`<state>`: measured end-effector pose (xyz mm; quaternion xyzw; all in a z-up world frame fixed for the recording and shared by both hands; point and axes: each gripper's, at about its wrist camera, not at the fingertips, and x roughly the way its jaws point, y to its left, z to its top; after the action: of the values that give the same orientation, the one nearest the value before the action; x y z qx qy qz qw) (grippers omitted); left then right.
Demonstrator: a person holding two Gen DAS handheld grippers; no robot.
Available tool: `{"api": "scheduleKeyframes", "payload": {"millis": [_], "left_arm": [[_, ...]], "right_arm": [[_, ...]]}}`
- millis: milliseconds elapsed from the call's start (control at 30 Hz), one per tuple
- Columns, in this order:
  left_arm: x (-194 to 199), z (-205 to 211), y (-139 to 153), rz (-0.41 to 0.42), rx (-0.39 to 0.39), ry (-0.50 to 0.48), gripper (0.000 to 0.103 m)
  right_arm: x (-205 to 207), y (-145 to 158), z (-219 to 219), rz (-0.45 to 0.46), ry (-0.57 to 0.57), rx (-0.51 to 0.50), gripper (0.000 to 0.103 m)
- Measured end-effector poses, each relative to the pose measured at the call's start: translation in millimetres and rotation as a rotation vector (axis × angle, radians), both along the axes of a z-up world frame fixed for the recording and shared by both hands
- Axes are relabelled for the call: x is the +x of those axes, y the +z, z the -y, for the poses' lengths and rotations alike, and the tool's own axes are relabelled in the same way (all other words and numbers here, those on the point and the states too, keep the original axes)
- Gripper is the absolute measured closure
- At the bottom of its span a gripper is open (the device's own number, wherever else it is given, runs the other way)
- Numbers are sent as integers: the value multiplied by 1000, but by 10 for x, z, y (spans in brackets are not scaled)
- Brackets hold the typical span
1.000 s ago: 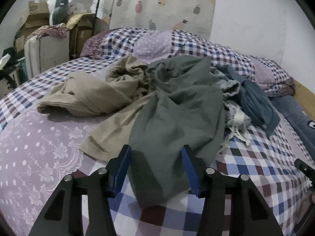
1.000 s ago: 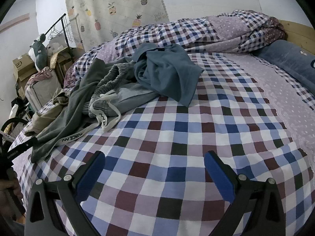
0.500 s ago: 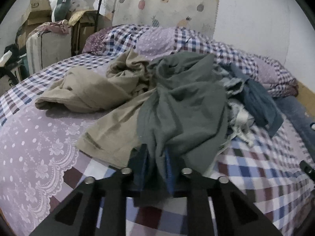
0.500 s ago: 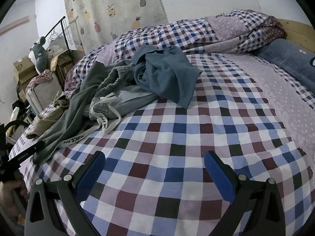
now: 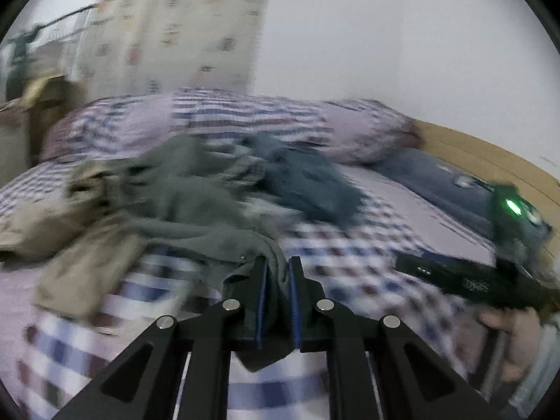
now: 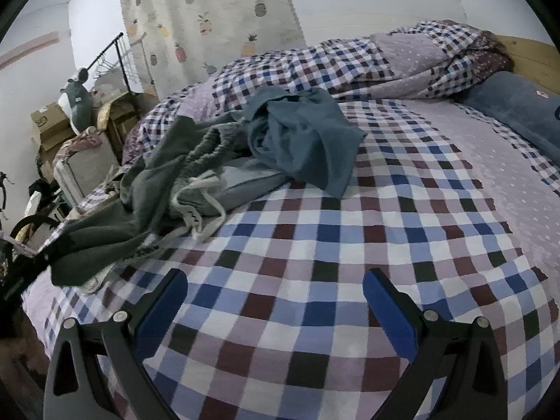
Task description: Fold clothes
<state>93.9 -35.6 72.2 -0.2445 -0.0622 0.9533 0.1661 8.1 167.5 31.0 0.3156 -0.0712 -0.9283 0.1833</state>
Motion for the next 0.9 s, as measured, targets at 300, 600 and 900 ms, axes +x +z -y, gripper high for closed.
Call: {"api": "scheduleKeyframes", "payload": {"millis": [300,600,900], "left_arm": [[221,-535,-37,27,0,-279,99],[21,466,76,31,250,57,30],[-177,1081,-149,114,389,233,29]], "right_arm": [[8,57,-5,-1,59,-89,1],[-85,18,-49,46,50,-110,13],[-54,-142,268,106,195,-70,34]]}}
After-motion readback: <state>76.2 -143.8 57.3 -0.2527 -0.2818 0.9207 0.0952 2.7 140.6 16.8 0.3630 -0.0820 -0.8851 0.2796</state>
